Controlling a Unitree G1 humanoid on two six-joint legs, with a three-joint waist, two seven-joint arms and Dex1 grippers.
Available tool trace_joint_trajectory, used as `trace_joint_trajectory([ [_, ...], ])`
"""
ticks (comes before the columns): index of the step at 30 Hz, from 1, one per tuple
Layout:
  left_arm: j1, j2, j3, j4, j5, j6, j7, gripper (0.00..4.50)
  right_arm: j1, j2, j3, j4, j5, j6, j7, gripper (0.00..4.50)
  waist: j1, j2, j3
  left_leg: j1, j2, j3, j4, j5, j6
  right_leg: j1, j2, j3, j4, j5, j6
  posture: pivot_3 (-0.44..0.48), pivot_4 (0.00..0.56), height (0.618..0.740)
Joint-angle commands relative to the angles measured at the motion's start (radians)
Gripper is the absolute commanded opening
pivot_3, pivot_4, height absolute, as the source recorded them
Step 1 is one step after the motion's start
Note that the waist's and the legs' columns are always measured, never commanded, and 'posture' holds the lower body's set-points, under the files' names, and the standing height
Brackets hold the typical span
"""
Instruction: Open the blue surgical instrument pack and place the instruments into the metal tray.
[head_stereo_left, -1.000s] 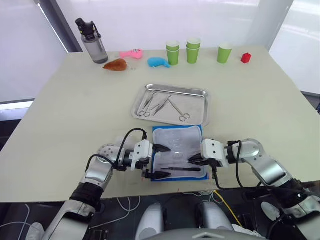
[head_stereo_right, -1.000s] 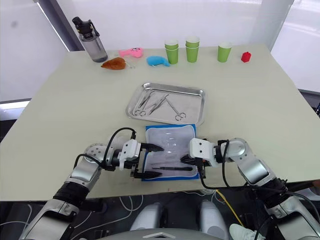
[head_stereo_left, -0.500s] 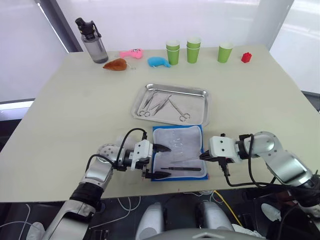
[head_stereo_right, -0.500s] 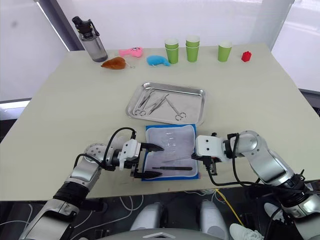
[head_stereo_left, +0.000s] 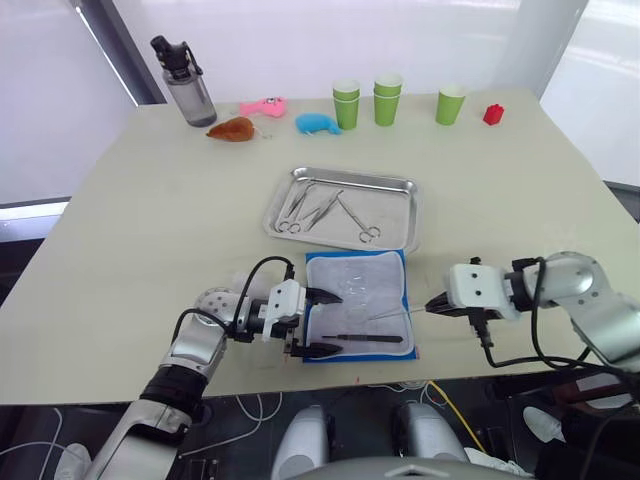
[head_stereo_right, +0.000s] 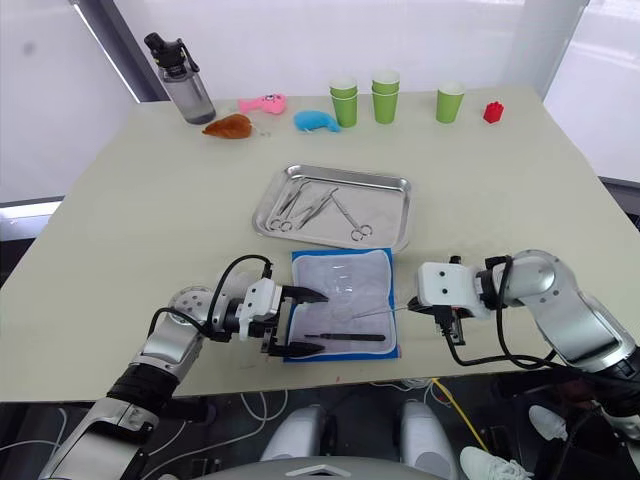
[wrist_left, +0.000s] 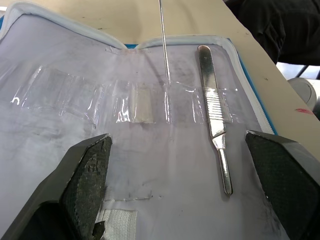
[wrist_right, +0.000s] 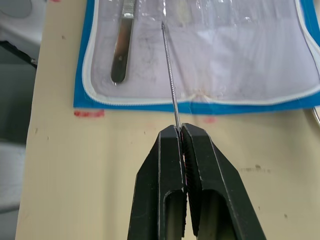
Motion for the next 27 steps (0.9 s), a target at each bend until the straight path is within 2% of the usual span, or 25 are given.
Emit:
trace_joint_trajectory([
  [1, 0.064, 0.021, -0.074, 0.125, 0.114, 0.050, 0.012, 4.50, 0.015, -0.047, -0.082, -0.001, 0.030, -0.045, 0.020, 0.05, 0.000, 0.000, 0.000, 0.000, 0.000, 0.000, 0.000, 0.000, 0.000, 0.000, 0.000, 0.000, 0.000, 0.000, 0.000, 0.000, 0.150, 0.734],
  [9, 0.061, 0.021, -0.075, 0.134, 0.116, 0.045, 0.010, 4.50, 0.048, -0.089, -0.159, 0.038, 0.068, -0.095, 0.046, 0.05, 0.000, 0.000, 0.001, 0.000, 0.000, 0.000, -0.001, 0.000, 0.000, 0.000, 0.000, 0.000, 0.000, 0.000, 0.000, 0.000, 0.150, 0.734],
  [13, 0.062, 0.022, -0.073, 0.136, 0.116, 0.043, 0.010, 4.50, 0.042, -0.078, -0.200, 0.046, 0.118, -0.061, 0.040, 0.05, 0.000, 0.001, 0.001, 0.000, 0.000, 0.000, -0.001, 0.000, 0.000, 0.000, 0.000, 0.000, 0.000, 0.000, 0.000, 0.000, 0.150, 0.734],
  [17, 0.063, 0.023, -0.073, 0.137, 0.116, 0.041, 0.010, 4.50, 0.022, -0.030, -0.235, 0.046, 0.189, 0.016, 0.003, 0.05, 0.000, 0.001, 0.001, 0.000, 0.000, 0.000, -0.001, 0.000, 0.000, 0.000, 0.000, 0.000, 0.000, 0.000, 0.000, 0.000, 0.150, 0.734],
  [27, 0.058, 0.023, -0.072, 0.147, 0.119, 0.036, 0.008, 4.50, -0.110, 0.178, -0.236, 0.108, 0.214, 0.281, -0.275, 0.05, 0.000, 0.002, 0.001, 0.000, 0.000, 0.000, -0.001, 0.000, 0.000, -0.001, 0.000, 0.002, 0.000, 0.000, 0.000, 0.000, 0.150, 0.734],
])
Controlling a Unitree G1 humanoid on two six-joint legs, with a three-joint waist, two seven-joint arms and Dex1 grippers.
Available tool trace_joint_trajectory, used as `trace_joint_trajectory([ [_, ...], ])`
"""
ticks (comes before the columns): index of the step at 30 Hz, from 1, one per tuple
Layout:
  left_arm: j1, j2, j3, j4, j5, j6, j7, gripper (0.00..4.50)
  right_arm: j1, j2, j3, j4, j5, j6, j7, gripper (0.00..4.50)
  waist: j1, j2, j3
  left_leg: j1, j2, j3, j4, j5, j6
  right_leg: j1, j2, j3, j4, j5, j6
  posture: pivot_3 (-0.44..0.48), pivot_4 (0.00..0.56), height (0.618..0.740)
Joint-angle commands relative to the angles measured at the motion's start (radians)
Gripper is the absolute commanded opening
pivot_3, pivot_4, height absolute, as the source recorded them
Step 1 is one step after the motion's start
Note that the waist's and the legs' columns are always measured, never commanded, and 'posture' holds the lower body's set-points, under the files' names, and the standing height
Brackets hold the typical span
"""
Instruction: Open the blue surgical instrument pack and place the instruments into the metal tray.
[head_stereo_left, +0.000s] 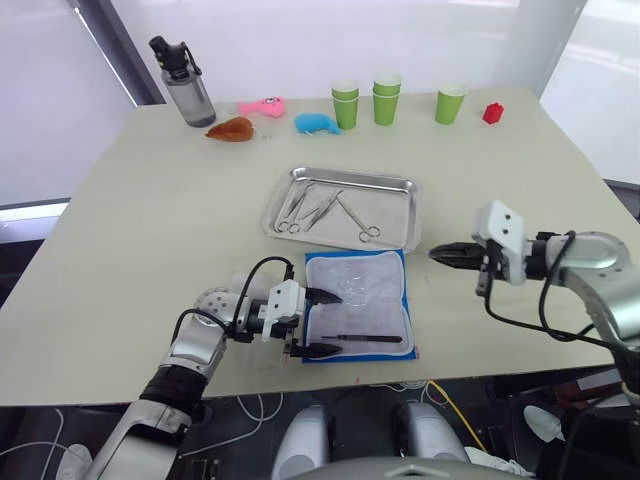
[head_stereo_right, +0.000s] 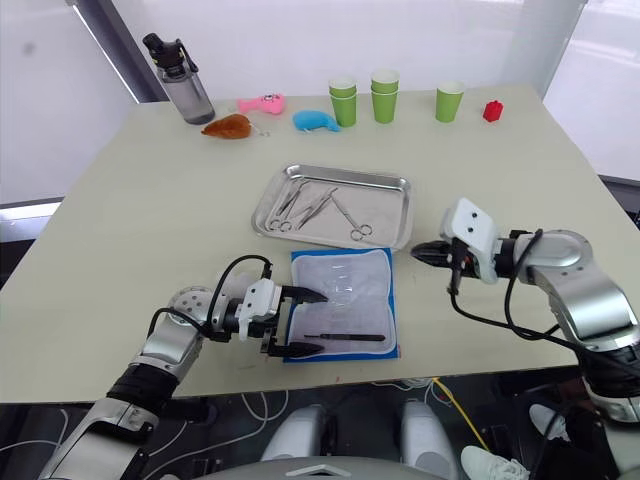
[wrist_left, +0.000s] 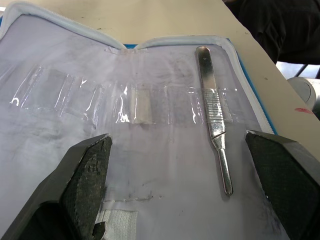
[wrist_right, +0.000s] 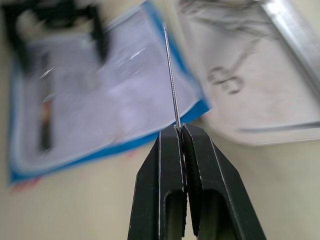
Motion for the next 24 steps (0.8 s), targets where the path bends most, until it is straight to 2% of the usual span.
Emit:
trace_joint_trajectory([
  [1, 0.058, 0.024, -0.073, 0.145, 0.119, 0.044, 0.012, 4.50, -0.041, 0.025, -0.024, 0.012, 0.005, 0.072, -0.076, 0.05, 0.001, 0.000, 0.000, 0.000, 0.000, 0.000, 0.000, 0.000, 0.000, 0.000, 0.000, 0.000, 0.000, 0.000, 0.000, 0.000, 0.150, 0.734],
  [4, 0.057, 0.023, -0.072, 0.147, 0.120, 0.042, 0.013, 4.50, -0.108, 0.120, -0.005, 0.091, -0.024, 0.131, -0.197, 0.05, -0.001, 0.001, -0.001, -0.001, 0.000, 0.000, -0.001, 0.000, 0.000, -0.001, 0.000, 0.001, 0.000, 0.000, 0.000, 0.000, 0.150, 0.734],
  [11, 0.057, 0.023, -0.068, 0.146, 0.120, 0.041, 0.019, 4.50, -0.228, 0.295, 0.025, 0.245, -0.080, 0.175, -0.376, 0.05, -0.002, 0.004, -0.001, -0.001, 0.000, 0.001, -0.001, 0.000, 0.000, -0.002, 0.001, 0.002, 0.001, 0.000, 0.000, 0.000, 0.150, 0.734],
  [24, 0.053, 0.023, -0.065, 0.144, 0.122, 0.043, 0.024, 4.50, -0.398, 0.493, 0.060, 0.575, -0.179, 0.103, -0.521, 0.05, -0.005, 0.008, -0.003, -0.002, 0.000, 0.004, -0.001, 0.000, 0.001, -0.001, 0.002, 0.003, 0.001, 0.000, 0.000, 0.000, 0.150, 0.734],
])
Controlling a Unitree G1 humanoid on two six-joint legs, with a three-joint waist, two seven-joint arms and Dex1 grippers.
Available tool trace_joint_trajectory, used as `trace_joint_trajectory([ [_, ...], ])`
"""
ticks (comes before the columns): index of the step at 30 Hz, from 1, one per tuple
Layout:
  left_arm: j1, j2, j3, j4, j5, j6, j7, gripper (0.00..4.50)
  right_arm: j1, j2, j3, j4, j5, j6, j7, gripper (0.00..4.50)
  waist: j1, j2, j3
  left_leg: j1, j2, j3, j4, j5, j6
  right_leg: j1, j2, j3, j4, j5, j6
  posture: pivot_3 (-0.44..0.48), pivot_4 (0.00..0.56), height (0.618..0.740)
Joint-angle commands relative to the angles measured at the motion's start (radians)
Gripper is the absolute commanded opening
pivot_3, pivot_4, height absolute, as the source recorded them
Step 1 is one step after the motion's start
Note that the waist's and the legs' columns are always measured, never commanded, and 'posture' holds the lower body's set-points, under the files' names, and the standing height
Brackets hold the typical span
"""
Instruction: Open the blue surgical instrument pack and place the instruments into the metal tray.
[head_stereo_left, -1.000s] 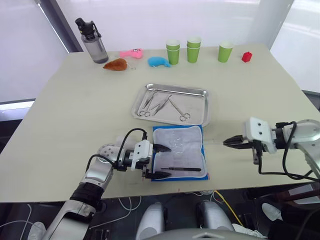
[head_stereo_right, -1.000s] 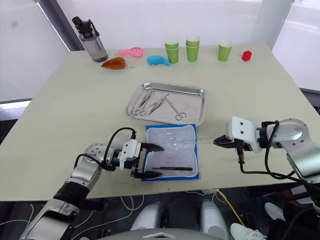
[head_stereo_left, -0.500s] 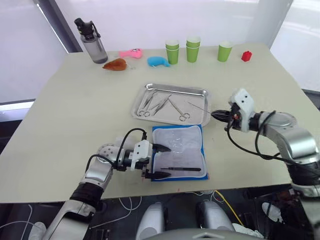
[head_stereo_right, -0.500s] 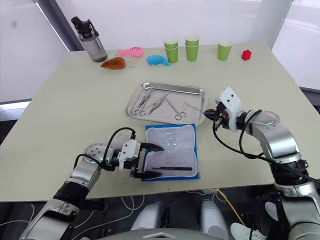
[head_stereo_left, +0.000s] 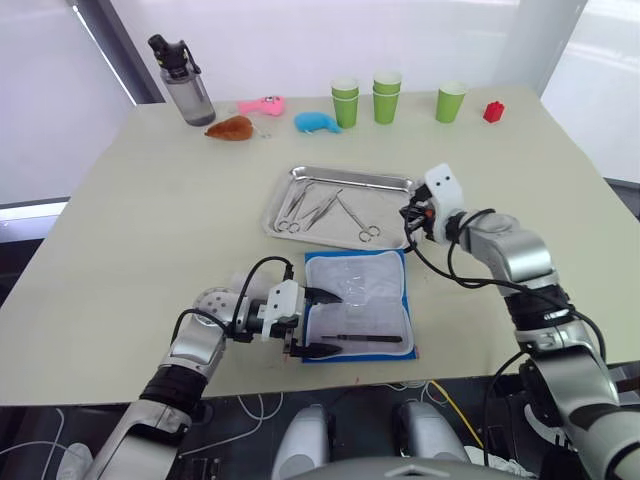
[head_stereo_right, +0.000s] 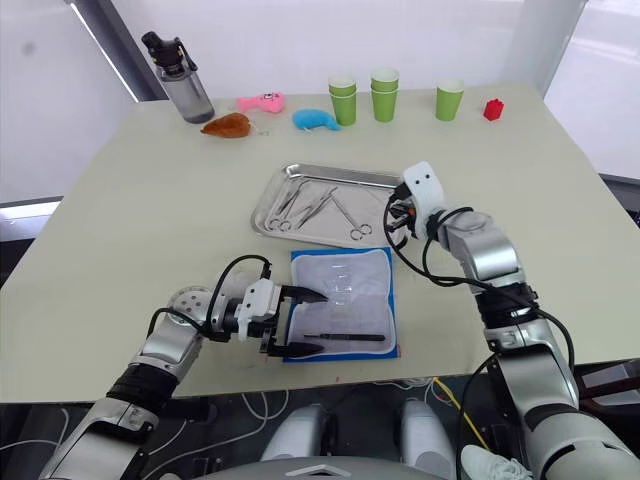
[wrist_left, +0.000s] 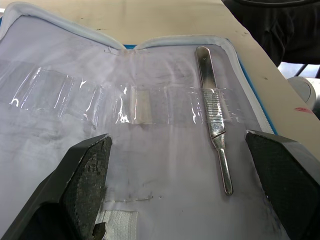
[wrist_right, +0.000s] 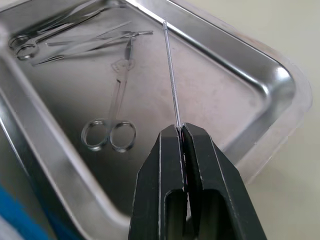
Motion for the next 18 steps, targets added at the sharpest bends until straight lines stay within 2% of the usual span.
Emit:
trace_joint_trajectory([
  [1, 0.052, 0.022, -0.069, 0.140, 0.123, 0.055, 0.030, 4.50, -0.051, 0.034, 0.001, 0.047, -0.021, -0.050, -0.019, 0.05, 0.001, 0.000, 0.000, 0.000, 0.000, 0.000, 0.000, 0.000, 0.000, 0.000, 0.000, 0.000, 0.000, 0.000, 0.000, 0.000, 0.150, 0.734],
  [7, 0.055, 0.022, -0.068, 0.133, 0.122, 0.059, 0.032, 4.50, -0.101, 0.106, -0.004, 0.183, -0.044, -0.097, -0.047, 0.05, 0.000, 0.000, 0.000, 0.000, 0.000, 0.000, 0.000, 0.000, 0.000, 0.000, 0.000, 0.000, 0.000, 0.000, 0.000, 0.000, 0.150, 0.734],
  [18, 0.067, 0.031, -0.060, 0.118, 0.117, 0.066, 0.038, 4.50, -0.154, 0.146, -0.009, 0.370, -0.074, -0.168, -0.049, 0.05, -0.010, 0.000, 0.000, 0.000, 0.000, 0.000, 0.000, 0.000, 0.000, 0.000, 0.000, 0.001, 0.001, 0.000, 0.000, 0.000, 0.150, 0.734],
])
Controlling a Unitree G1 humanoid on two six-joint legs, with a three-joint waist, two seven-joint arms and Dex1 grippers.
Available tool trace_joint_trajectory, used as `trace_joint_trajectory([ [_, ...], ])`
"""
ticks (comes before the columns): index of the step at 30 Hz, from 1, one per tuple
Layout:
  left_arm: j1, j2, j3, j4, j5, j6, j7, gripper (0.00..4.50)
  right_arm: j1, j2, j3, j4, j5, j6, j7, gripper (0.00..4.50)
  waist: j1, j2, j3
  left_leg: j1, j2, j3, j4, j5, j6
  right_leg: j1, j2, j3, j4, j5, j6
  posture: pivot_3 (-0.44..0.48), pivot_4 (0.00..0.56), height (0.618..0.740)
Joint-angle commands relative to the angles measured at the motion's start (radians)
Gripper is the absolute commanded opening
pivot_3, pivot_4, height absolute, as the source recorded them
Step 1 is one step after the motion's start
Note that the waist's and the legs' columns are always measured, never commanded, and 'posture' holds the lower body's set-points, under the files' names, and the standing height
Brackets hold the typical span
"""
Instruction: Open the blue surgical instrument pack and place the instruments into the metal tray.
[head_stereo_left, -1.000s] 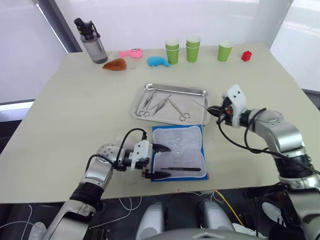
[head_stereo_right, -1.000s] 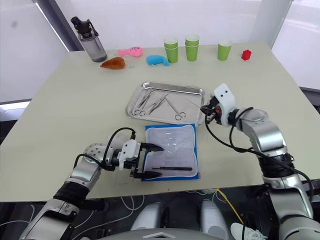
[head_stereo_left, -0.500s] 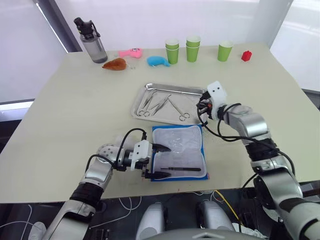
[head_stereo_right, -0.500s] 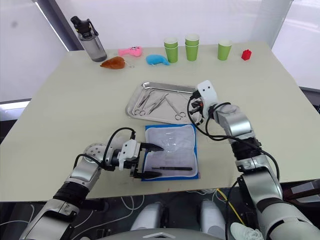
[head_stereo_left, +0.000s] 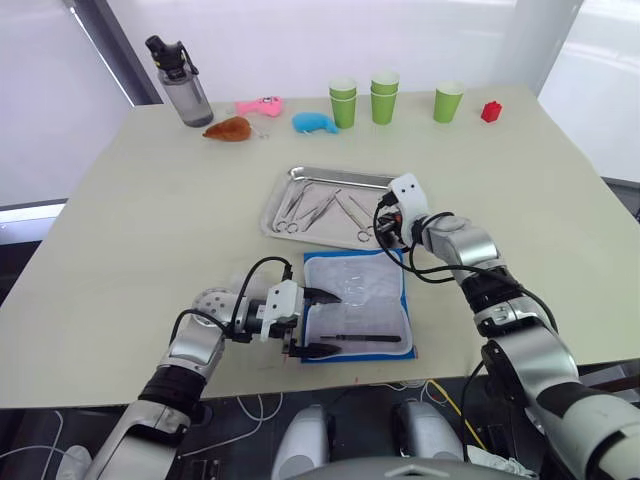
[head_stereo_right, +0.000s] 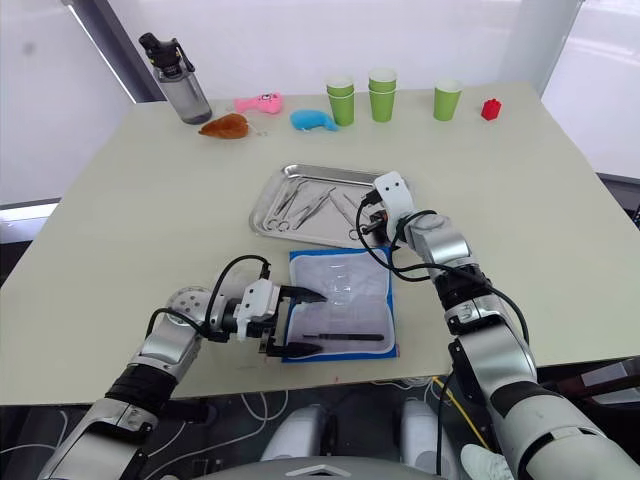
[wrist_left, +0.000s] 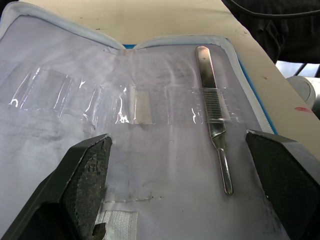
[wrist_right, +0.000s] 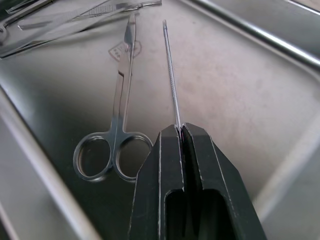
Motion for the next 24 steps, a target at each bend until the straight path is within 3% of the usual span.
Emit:
trace_joint_trajectory([
  [1, 0.066, 0.026, -0.062, 0.116, 0.117, 0.066, 0.039, 4.50, -0.036, 0.009, -0.017, 0.026, -0.005, -0.031, 0.007, 0.05, -0.002, 0.000, 0.000, 0.000, 0.000, 0.000, 0.000, 0.000, 0.000, 0.000, 0.000, 0.000, 0.000, 0.000, 0.000, 0.000, 0.150, 0.734],
  [3, 0.069, 0.025, -0.062, 0.113, 0.117, 0.067, 0.041, 4.50, -0.035, 0.011, -0.020, 0.028, 0.000, -0.028, 0.017, 0.30, -0.003, 0.000, 0.000, 0.000, 0.000, 0.000, 0.000, 0.000, 0.000, 0.000, 0.000, 0.000, 0.000, 0.000, 0.000, 0.000, 0.150, 0.734],
  [6, 0.071, 0.023, -0.062, 0.109, 0.116, 0.068, 0.043, 4.50, -0.031, 0.009, -0.026, 0.007, 0.003, -0.030, 0.024, 1.33, -0.003, 0.000, 0.000, 0.000, 0.000, -0.001, 0.000, 0.000, 0.000, 0.001, 0.000, 0.000, 0.000, 0.000, 0.000, 0.000, 0.150, 0.734],
  [13, 0.073, 0.022, -0.063, 0.104, 0.116, 0.071, 0.043, 4.50, -0.008, -0.026, -0.036, -0.155, 0.019, 0.000, 0.052, 4.42, -0.004, 0.000, 0.000, 0.000, 0.000, -0.002, 0.000, 0.000, 0.000, 0.001, -0.001, 0.000, 0.000, 0.000, 0.000, 0.000, 0.150, 0.734],
  [19, 0.071, 0.020, -0.063, 0.100, 0.116, 0.075, 0.045, 4.50, 0.115, -0.133, -0.018, -0.412, 0.050, -0.007, 0.173, 4.42, -0.005, 0.000, 0.000, 0.000, -0.001, -0.003, 0.000, 0.000, 0.000, 0.001, -0.001, 0.000, 0.000, 0.000, 0.000, 0.000, 0.150, 0.734],
  [24, 0.079, 0.035, -0.060, 0.098, 0.113, 0.072, 0.036, 4.50, 0.341, -0.287, -0.032, -0.695, 0.145, -0.074, 0.377, 4.42, -0.008, 0.002, 0.000, 0.000, -0.001, -0.003, 0.000, 0.000, 0.000, 0.000, 0.000, 0.001, 0.000, 0.000, 0.000, 0.000, 0.150, 0.734],
])
